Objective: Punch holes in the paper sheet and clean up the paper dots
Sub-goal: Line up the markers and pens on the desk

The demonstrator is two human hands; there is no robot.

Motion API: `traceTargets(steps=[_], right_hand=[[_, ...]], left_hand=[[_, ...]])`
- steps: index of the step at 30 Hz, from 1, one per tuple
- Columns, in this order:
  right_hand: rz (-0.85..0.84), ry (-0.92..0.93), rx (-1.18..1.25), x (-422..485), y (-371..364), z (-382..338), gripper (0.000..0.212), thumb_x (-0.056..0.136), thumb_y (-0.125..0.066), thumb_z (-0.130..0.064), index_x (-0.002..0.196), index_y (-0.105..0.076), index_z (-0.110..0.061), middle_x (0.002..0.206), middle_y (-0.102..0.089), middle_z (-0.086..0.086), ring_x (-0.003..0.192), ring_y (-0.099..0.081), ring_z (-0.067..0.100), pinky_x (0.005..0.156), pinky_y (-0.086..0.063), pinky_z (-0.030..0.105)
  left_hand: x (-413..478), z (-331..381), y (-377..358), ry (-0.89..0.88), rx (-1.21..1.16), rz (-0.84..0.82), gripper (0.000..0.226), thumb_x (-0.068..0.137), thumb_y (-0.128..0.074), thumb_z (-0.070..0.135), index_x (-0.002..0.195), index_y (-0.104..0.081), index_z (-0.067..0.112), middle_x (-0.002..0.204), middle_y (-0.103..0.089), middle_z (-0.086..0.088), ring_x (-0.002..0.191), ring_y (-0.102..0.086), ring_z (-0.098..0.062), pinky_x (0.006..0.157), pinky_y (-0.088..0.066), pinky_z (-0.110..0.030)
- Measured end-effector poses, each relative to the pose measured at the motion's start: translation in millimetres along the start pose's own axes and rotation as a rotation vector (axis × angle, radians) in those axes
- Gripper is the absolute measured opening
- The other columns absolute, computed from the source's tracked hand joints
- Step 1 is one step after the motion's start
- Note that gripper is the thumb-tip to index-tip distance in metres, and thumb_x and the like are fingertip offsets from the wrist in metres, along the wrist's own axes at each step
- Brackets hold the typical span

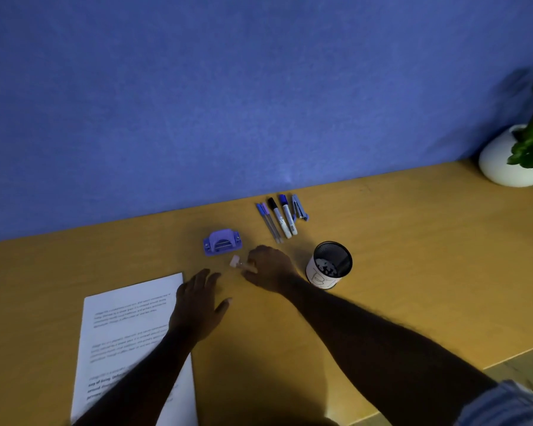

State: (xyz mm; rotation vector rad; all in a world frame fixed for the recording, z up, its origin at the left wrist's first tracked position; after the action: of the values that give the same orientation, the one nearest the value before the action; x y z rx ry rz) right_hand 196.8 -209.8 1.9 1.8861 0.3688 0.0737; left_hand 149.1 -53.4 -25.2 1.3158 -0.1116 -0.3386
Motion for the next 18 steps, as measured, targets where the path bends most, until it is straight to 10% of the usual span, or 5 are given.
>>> traceTargets(steps=[18], right_hand=[[0.149,-0.518,-0.01,38,90,190,0.05,0.091,-0.046,-0.051,0.102,-0.064,-0.005,0.105,-0.067,0.017,0.091,-0.064,0.032,0.065,-0.044,0.031]], left_hand=[[75,66,9,-0.22,0.192,0.019,0.068,0.084,-0.041,0.064,0.129,-0.054,0.015,0.141,-0.049,-0.016,0.128,-0.05,-0.033,0.1,-0.043,-0.053]])
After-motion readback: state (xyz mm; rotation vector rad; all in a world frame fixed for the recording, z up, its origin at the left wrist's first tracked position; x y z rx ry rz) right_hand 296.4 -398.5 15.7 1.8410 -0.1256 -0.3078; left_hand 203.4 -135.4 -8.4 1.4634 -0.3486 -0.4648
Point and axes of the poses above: each hand's wrist, its own x-axis towards the middle knuckle, its own y-axis out of the back of the hand, z = x × y, the point moved 9 cm from there along x, towards the middle knuckle
